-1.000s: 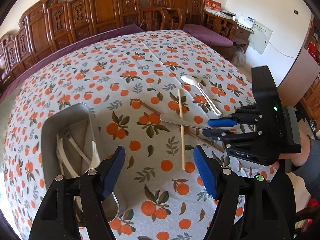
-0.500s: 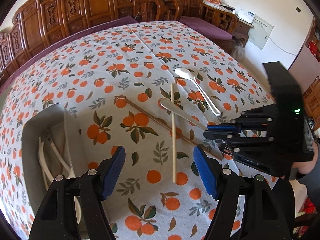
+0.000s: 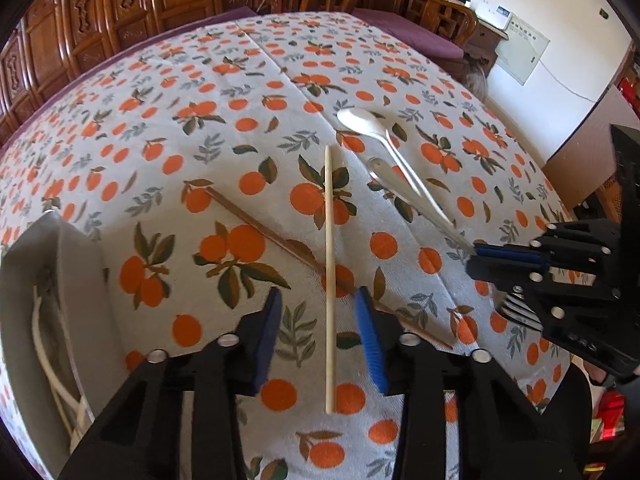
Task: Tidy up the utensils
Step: 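Grasp a metal fork with the right tool while the left tool grasps a wooden chopstick, then carry the wooden chopstick into the tray with the left tool and open it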
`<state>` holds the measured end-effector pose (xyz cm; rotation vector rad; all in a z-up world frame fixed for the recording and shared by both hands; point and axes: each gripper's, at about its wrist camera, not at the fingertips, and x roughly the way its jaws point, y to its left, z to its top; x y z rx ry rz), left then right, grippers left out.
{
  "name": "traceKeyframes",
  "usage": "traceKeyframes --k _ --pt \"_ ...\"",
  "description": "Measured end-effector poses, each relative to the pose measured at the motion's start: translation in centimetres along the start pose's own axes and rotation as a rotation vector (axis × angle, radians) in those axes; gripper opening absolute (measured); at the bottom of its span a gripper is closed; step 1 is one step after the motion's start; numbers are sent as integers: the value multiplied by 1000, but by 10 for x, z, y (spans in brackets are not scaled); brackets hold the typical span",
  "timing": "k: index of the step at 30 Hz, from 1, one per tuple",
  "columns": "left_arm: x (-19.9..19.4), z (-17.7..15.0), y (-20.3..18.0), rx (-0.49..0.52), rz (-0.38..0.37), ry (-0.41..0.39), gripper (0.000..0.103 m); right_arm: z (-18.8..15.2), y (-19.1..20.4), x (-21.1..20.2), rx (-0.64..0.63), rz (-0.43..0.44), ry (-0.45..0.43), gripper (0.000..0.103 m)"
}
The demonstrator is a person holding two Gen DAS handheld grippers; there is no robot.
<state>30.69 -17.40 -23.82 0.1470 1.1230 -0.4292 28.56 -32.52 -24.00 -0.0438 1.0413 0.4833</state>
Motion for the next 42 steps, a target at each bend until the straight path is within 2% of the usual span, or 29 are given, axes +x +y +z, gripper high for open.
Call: traceKeyframes --k 6,7,8,9,15,24,35,42 --pt "12 -1 3 -26 -10 19 19 -6 -1 -7 25 -2 -8 8" --pt "12 -1 4 -30 -9 18 14 -6 -1 -9 30 -2 -11 8" --pt "13 -1 5 -37 -15 23 5 -7 0 -10 33 -3 -11 8" --pt "12 -2 7 -47 -26 31 4 -7 1 -11 35 -3 -11 8" --pt "-8 -8 10 -51 -40 10 4 -7 13 -19 34 -2 -21 8" --pt "-57 -27 21 -51 -13 -34 4 -1 36 -28 27 0 -40 8" --pt "-115 -49 58 -108 17 -118 4 18 73 -34 -10 12 -64 8" --pt "-131 -62 84 -147 34 -136 4 26 96 -29 -37 24 -60 8"
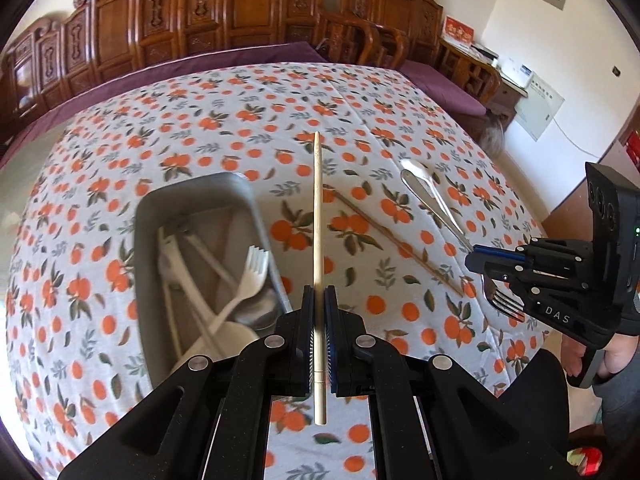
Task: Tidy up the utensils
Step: 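Carry the wooden chopstick into the tray with the left tool and open it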
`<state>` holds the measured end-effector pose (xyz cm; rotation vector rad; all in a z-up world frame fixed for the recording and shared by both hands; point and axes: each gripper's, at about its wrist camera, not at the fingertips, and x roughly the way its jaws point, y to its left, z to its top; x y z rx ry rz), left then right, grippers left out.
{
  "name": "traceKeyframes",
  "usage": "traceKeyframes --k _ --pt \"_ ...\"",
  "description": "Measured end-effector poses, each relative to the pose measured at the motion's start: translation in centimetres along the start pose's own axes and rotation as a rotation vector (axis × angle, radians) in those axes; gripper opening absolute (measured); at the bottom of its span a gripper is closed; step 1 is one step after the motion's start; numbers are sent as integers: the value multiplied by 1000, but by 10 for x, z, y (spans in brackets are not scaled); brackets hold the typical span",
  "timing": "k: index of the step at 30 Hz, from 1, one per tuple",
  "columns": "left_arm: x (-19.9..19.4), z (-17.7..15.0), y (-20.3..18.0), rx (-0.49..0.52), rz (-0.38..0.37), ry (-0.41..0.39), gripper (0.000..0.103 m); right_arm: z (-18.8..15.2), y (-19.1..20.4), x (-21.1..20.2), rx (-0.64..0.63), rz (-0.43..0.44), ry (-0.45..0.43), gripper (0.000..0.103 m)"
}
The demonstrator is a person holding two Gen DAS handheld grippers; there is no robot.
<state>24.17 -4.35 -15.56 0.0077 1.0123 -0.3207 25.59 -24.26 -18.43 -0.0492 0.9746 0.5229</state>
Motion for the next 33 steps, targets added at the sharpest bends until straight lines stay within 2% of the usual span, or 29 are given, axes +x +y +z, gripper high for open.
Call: traceKeyframes --k 7,17,29,33 --pt "-4 -9 30 -36 20 6 4 6 15 9 -16 13 10 8" --pt "14 -14 63 -83 58 50 4 6 27 19 -25 31 28 8" --pt "43 -13 70 -102 67 98 4 7 27 25 -24 33 44 8" --pt "45 -13 71 -116 58 91 5 8 31 27 -30 36 48 8"
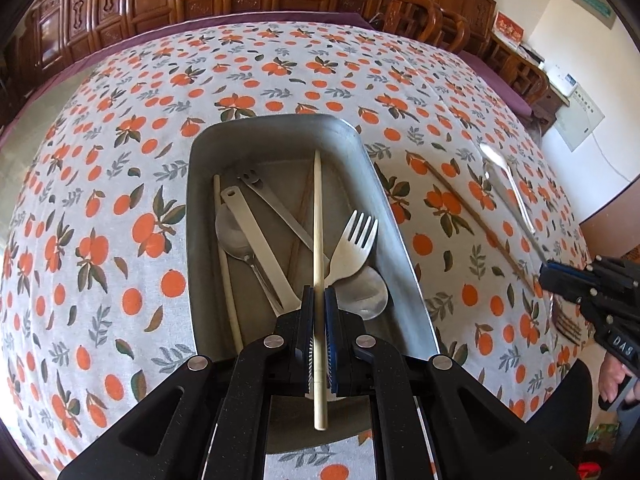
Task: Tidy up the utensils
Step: 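Carry the wooden chopstick into the tray with the left tool and open it, then lower the metal fork into the tray and open the right tool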
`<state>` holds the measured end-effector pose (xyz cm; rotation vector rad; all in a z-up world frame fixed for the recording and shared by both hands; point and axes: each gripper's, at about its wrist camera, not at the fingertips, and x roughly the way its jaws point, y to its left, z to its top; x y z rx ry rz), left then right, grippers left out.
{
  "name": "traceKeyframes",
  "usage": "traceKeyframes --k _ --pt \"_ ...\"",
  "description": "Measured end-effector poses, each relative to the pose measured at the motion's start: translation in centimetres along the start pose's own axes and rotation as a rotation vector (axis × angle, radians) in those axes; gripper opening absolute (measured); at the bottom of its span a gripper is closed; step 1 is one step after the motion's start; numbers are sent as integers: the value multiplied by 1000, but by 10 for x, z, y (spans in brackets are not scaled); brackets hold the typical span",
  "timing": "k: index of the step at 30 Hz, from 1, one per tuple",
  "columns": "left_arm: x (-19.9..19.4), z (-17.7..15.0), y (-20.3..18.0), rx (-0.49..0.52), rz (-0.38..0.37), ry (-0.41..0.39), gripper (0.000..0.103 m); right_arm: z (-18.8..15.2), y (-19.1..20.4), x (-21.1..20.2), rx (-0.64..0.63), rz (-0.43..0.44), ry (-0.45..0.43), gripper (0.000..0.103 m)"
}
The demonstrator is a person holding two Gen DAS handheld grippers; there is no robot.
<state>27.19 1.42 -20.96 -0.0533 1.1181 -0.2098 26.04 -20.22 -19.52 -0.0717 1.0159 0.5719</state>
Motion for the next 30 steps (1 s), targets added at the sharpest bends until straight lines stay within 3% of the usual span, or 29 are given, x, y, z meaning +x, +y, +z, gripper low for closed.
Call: traceKeyframes --k 6,15,30 --pt "-15 -2 1 -6 -14 -37 15 5 10 2 -13 10 0 8" --pt "-60 -6 15 -18 -4 -123 18 27 38 7 -48 36 -16 8" --pt "-91 -20 54 -63 44 -166 25 69 96 38 -99 84 -12 8"
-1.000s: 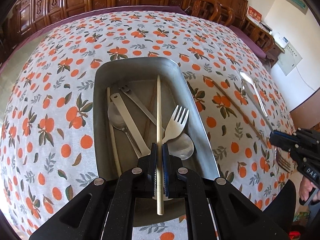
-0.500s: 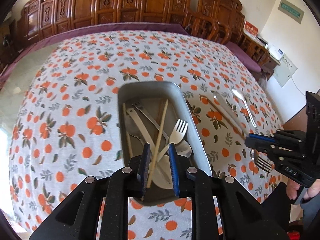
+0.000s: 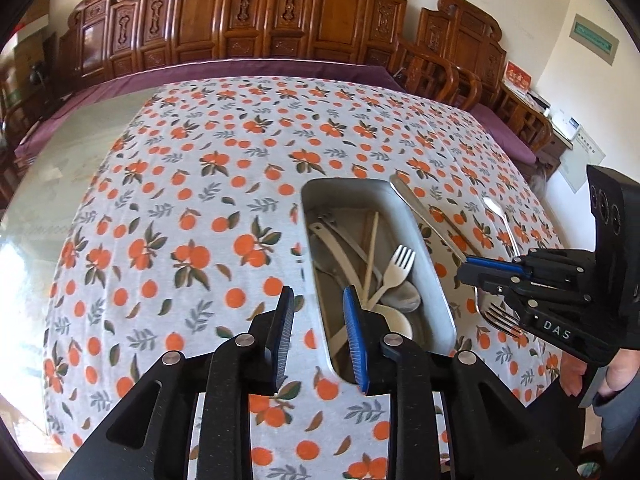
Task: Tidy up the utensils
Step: 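Lower the metal fork into the tray and open the right tool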
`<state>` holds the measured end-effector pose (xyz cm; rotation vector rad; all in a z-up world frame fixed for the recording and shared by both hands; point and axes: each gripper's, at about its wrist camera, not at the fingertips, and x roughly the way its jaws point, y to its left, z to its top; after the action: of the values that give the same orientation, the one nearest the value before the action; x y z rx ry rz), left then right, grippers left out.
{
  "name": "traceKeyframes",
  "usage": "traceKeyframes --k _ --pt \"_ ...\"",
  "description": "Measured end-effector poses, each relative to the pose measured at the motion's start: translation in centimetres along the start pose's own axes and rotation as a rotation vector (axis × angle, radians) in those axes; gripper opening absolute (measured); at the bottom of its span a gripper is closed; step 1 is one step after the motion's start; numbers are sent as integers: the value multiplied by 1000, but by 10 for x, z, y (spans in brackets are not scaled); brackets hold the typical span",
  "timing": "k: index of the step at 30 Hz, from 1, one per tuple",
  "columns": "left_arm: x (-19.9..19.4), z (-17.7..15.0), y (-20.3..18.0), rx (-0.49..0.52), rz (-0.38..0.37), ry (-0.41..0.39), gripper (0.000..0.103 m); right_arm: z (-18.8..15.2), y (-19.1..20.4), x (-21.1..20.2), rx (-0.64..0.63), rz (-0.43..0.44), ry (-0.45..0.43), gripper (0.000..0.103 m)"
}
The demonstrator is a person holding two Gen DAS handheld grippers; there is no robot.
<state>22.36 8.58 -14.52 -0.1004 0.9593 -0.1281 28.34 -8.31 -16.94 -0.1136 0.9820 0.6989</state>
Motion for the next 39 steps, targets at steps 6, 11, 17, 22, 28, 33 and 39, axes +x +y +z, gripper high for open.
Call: traceKeyframes --k 6,11,17,22,28,33,39 --pt "-6 -2 12 -16 21 -11 31 16 8 17 24 20 4 8" --pt "-8 -5 17 -16 33 -3 32 27 11 35 49 24 16 8" --pt "-11 -10 20 -15 44 3 34 30 7 59 80 6 50 8" --pt "-10 -13 23 -16 56 10 34 25 1 79 111 -12 88 8" --pt "-9 -14 24 -20 64 16 34 23 -5 96 117 -45 128 8" --pt "-8 -14 23 -19 65 18 34 26 -2 104 109 -51 145 8" --pt "-8 -14 19 -15 65 19 34 27 4 104 100 -23 146 9"
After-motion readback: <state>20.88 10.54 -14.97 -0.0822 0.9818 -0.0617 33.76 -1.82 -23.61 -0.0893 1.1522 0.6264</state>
